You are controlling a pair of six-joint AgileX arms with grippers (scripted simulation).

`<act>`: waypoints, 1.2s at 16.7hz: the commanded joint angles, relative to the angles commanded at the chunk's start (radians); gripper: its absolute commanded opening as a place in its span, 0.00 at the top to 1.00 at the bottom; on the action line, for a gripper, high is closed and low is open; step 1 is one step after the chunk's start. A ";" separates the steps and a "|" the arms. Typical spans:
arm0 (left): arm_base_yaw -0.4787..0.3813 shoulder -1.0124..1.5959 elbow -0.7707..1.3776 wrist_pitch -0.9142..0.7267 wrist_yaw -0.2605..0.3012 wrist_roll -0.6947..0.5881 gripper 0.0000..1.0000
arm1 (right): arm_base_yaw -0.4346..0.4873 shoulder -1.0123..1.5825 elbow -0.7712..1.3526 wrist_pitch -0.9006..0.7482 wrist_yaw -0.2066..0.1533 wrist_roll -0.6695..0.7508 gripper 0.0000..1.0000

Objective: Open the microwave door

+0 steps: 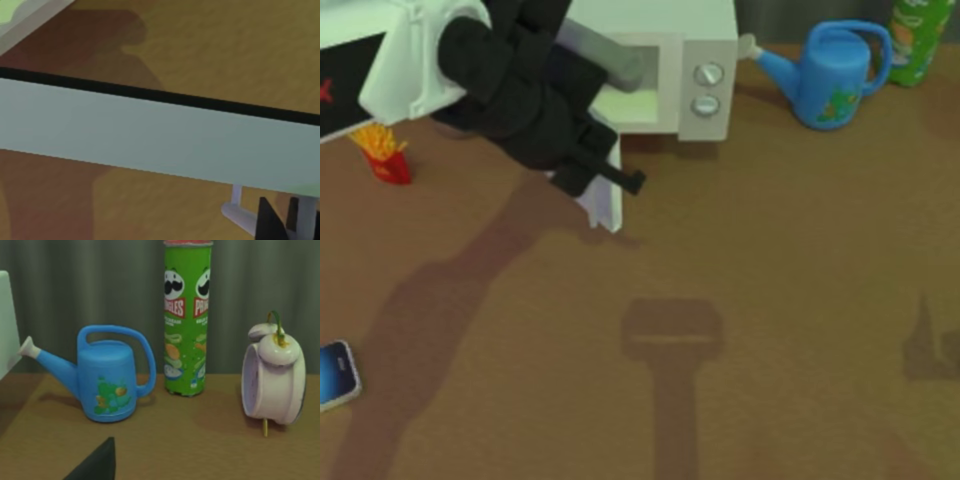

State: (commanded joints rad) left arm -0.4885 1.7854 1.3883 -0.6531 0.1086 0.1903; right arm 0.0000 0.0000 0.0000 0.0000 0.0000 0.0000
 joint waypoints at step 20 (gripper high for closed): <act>0.058 -0.045 -0.051 -0.017 0.084 0.152 1.00 | 0.000 0.000 0.000 0.000 0.000 0.000 0.00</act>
State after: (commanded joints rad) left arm -0.4305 1.7401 1.3371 -0.6702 0.1927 0.3423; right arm 0.0000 0.0000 0.0000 0.0000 0.0000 0.0000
